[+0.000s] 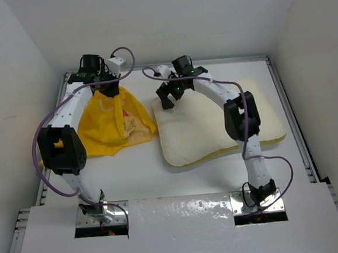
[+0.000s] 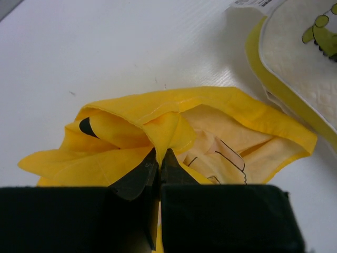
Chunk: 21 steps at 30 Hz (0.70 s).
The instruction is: Put the pillow into the pillowcase
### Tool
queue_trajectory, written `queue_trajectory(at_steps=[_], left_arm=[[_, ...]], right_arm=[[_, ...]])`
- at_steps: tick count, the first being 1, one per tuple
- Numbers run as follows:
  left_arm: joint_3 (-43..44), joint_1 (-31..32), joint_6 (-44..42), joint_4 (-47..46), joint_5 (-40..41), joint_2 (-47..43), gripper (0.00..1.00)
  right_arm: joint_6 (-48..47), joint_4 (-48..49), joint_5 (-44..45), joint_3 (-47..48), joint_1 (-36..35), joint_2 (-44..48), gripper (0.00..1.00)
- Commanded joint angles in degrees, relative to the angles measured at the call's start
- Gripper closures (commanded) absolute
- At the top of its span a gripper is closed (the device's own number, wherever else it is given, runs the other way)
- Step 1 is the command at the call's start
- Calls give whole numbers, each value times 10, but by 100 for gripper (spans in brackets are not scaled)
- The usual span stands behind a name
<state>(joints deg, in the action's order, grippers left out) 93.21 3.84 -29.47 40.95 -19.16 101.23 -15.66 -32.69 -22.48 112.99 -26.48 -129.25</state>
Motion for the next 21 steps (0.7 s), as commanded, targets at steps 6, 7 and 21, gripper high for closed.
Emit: queue_trajectory(at_steps=[6,7,21], left_arm=[[19,18,40,-17,1,27,100],[20,19,42,-17,-3,27,100],[15,53,-57,62,-82,-45,100]], right_arm=[[27,27,-43,-156,-2,5,73],[34,27,-34,-159,-1,13,100],[118,252,-15,-328,-137,266,100]])
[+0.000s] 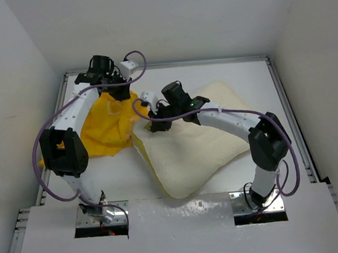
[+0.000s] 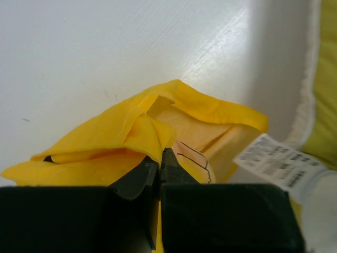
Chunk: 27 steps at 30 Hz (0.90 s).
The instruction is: Put the pillow into the pillowcase
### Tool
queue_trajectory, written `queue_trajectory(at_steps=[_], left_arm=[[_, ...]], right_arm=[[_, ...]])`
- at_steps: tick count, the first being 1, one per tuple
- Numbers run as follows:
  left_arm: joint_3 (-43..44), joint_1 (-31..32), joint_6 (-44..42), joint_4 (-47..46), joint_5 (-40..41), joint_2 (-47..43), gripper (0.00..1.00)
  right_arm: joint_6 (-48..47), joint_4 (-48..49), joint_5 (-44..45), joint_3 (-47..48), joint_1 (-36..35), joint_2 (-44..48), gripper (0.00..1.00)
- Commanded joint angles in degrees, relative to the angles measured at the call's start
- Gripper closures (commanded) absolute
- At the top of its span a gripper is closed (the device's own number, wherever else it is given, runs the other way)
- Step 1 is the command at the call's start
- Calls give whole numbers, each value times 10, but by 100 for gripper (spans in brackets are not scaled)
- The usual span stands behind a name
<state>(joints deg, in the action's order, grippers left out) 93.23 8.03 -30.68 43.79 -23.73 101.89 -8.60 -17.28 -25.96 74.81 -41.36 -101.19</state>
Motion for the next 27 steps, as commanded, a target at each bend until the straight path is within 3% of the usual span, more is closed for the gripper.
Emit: queue_trajectory(at_steps=[1,10,14,19,23,25,26,27], left_arm=[[12,12,-51,41,-36,-56,100],[1,17,-92,66,-42,-88,100],[2,17,-127,80,-34,-77,100],[15,19,-147,95,-29,-39,100],[49,37,-140,55,-125,11,98],[56,38,-99,1,-176,38,47],[63,35,-13,-74,-167,45,28],[70,29,34,-100,-149,58,1]], right_arm=[[53,102,25,70,13,-26,100],[49,57,98,259,22,-203,100],[89,45,131,365,52,-264,100],[130,137,144,344,56,-243,100],[217,224,171,299,56,-244,98],[241,192,191,343,75,-289,37],[276,173,198,363,86,-304,22],[293,145,196,380,100,-314,9]])
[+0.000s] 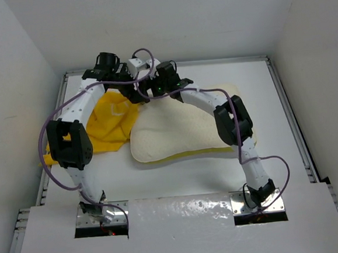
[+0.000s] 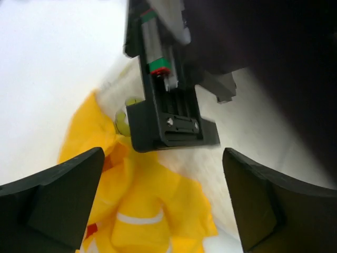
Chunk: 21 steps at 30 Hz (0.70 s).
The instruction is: Put the pillow into the pillowcase
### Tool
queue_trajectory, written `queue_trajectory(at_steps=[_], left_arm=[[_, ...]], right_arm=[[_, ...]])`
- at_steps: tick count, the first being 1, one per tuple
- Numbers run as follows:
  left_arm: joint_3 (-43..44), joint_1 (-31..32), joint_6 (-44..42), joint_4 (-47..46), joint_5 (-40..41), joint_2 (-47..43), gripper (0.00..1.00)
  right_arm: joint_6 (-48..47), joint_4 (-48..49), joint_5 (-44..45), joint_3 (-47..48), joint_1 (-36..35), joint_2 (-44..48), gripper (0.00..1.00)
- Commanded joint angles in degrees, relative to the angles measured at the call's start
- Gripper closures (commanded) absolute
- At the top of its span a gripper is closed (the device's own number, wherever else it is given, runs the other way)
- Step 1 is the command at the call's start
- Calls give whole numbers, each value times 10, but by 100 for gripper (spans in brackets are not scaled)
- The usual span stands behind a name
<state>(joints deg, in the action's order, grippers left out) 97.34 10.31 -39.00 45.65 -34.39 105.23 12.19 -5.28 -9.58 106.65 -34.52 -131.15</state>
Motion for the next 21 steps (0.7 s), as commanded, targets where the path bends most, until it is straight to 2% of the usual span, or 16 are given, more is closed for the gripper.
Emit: queue_trajectory(at_steps=[1,3,6,7,8,9,10,11,12,13,14,15,16,17,20,21], left_arm=[[44,-2,148,-131,-10,26,0],[65,-48,201,-146,1,3,0],[58,-99,213,-129,59,-57,0],[51,-101,184,-87,128,-68,0],[37,-100,168,-69,153,-93,15],[17,-99,153,-54,164,-107,48],[-38,-100,131,-28,183,-120,85],[-71,-99,127,-17,193,-132,100],[-100,-100,122,-7,203,-152,100],[-159,-99,108,16,209,-160,99],[-188,-100,104,21,214,-172,73],[-246,-100,97,15,219,-178,44],[-272,-100,91,4,219,-184,44],[-300,-100,85,-15,218,-197,31],[-387,-98,69,-124,238,-211,14],[-403,-96,67,-167,252,-209,13]], right_arm=[[98,-16,30,71,57,-7,1],[74,-10,32,15,73,46,1],[-43,108,31,-233,74,208,1],[-72,110,14,-262,73,270,23],[-85,101,-6,-285,73,294,58],[-93,90,-28,-319,70,315,95],[-116,65,-33,-334,56,351,100],[-152,53,-42,-350,46,367,100],[-180,22,-16,-381,9,381,94],[-238,12,1,-396,-14,406,37],[-266,-2,14,-409,-34,416,18],[-303,-25,32,-428,-74,422,6],[-314,-32,34,-436,-92,427,1],[-320,-37,30,-453,-106,435,1],[-336,-25,32,-475,-153,440,1],[-345,-16,39,-478,-176,436,1]])
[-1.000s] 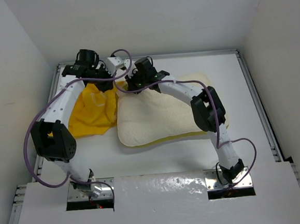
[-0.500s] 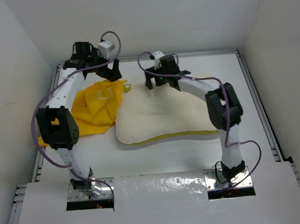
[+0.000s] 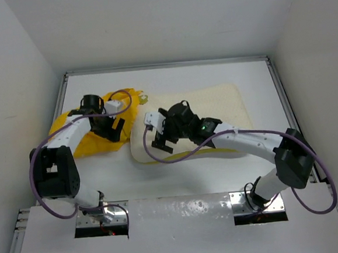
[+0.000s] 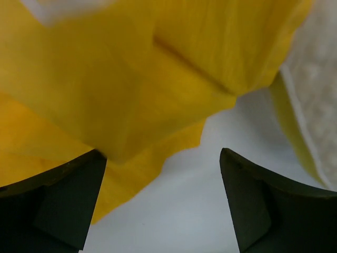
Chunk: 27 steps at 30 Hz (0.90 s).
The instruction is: Put the pillow into the pillowcase
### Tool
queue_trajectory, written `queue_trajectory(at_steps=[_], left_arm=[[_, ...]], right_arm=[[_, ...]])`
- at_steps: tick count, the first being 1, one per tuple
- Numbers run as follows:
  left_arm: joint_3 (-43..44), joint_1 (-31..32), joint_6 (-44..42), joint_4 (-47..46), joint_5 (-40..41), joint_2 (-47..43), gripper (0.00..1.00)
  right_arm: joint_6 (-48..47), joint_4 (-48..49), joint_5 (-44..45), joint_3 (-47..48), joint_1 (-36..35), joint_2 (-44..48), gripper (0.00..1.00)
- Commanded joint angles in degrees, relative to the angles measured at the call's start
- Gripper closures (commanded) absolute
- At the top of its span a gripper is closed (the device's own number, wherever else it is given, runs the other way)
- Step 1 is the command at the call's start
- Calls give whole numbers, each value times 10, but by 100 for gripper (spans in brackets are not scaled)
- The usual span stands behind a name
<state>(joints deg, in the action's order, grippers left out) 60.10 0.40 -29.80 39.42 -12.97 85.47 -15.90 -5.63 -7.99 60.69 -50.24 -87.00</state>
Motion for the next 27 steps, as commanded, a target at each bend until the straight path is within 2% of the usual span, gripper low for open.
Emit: queue_trajectory(at_steps=[1,4,6,9,10,12,13,15,16,17,18,19,22,27], left_arm=[[-33,4,-23,-122,47,-7,10],[-37,4,-11,-184,79,23,8],[-46,4,-19,-203,74,42,11],[-59,4,-36,-189,66,54,32],[-64,3,-41,-188,65,50,45],[-82,3,-58,-187,60,41,60],[-84,3,-63,-182,57,37,73],[-80,3,-64,-175,56,31,100],[-77,1,-64,-171,58,24,100],[-72,-1,-66,-165,57,20,100],[-56,-1,-71,-146,55,13,100],[-47,-1,-78,-132,52,-6,100],[-9,-1,-122,-70,44,-59,100],[139,0,-254,185,-63,-75,100]], right_arm=[[-69,-12,26,-15,-28,-11,1],[-82,-15,22,5,-54,-50,1],[-92,-16,12,13,-64,-86,1],[-110,-73,12,49,-77,-133,1],[-104,-73,23,48,-79,-140,1],[-87,-36,38,36,-79,-153,1],[-66,-19,47,30,-79,-171,2],[-53,-5,79,48,-76,-199,13],[-26,-10,95,64,-74,-227,45],[-11,-20,104,99,-65,-239,71],[20,-20,115,113,-58,-245,93],[32,-16,112,120,-51,-244,100],[54,10,86,144,-24,-219,100],[89,4,67,207,-5,-207,100]])
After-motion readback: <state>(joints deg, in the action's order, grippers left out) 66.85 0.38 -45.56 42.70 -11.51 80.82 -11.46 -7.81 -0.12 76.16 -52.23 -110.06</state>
